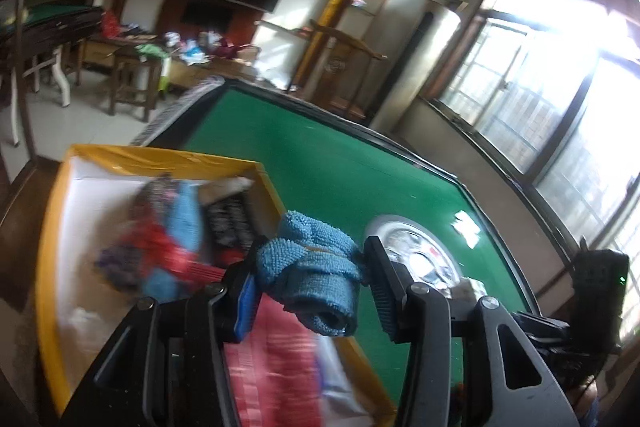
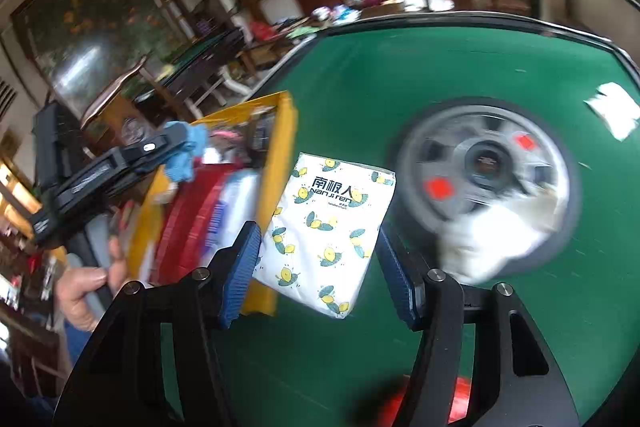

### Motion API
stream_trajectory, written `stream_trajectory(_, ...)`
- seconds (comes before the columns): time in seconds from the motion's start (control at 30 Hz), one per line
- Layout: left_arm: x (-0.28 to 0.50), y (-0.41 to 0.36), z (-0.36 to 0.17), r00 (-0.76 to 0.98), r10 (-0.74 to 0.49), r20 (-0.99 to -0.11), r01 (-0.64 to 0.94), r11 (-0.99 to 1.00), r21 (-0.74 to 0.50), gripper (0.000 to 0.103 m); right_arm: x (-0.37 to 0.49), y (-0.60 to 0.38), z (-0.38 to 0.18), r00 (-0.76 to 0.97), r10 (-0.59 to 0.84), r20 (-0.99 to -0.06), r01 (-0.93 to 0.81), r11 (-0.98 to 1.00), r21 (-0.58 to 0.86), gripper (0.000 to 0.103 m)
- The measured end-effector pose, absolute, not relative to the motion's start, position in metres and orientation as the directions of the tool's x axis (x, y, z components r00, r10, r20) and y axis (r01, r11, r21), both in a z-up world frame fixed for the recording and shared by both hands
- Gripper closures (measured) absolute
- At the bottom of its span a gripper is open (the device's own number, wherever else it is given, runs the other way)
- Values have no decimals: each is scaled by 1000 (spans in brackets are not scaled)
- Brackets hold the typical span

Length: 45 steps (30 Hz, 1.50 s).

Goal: Organize soft objects
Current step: 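Lift blue towel with left gripper while right gripper lifts tissue pack toward box, then lower towel into box, open left gripper while right gripper releases tissue pack there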

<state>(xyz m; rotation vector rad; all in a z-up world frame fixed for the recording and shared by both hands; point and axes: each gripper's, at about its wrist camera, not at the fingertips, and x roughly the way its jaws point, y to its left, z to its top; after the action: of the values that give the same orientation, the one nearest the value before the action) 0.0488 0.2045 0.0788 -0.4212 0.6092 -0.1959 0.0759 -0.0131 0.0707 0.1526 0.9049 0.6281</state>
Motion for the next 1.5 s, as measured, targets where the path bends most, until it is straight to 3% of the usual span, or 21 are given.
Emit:
stream_trajectory(0.33, 56, 283, 54, 798, -189, -573, -157, 852, -499, 55, 111, 110, 80, 353, 617, -703, -556, 743, 372, 43)
stream_trajectory(0.83, 59, 298, 43, 787, -144, -599, -225, 838, -497, 54, 172, 197, 40, 312, 580, -753, -540, 760, 362, 43)
stream_trajectory(0.93, 58, 299, 43, 787, -139, -602, -237, 833, -501, 40, 170, 196, 42, 323, 584, -745, -539, 760, 362, 43)
stream_trajectory(0.97, 58, 301, 43, 788, -138, -599, -241, 827, -508, 37, 170, 194, 43, 321, 590, -741, -543, 756, 366, 43)
stream_trajectory(1.23, 56, 304, 45, 804, -148, -575, -233, 812, -535, 36, 162, 183, 56, 330, 612, -719, -557, 741, 376, 43)
stream_trajectory(1.5, 39, 307, 62, 868, -131, -479, -190, 805, -562, 34, 144, 157, 61, 300, 669, -680, -548, 704, 452, 43)
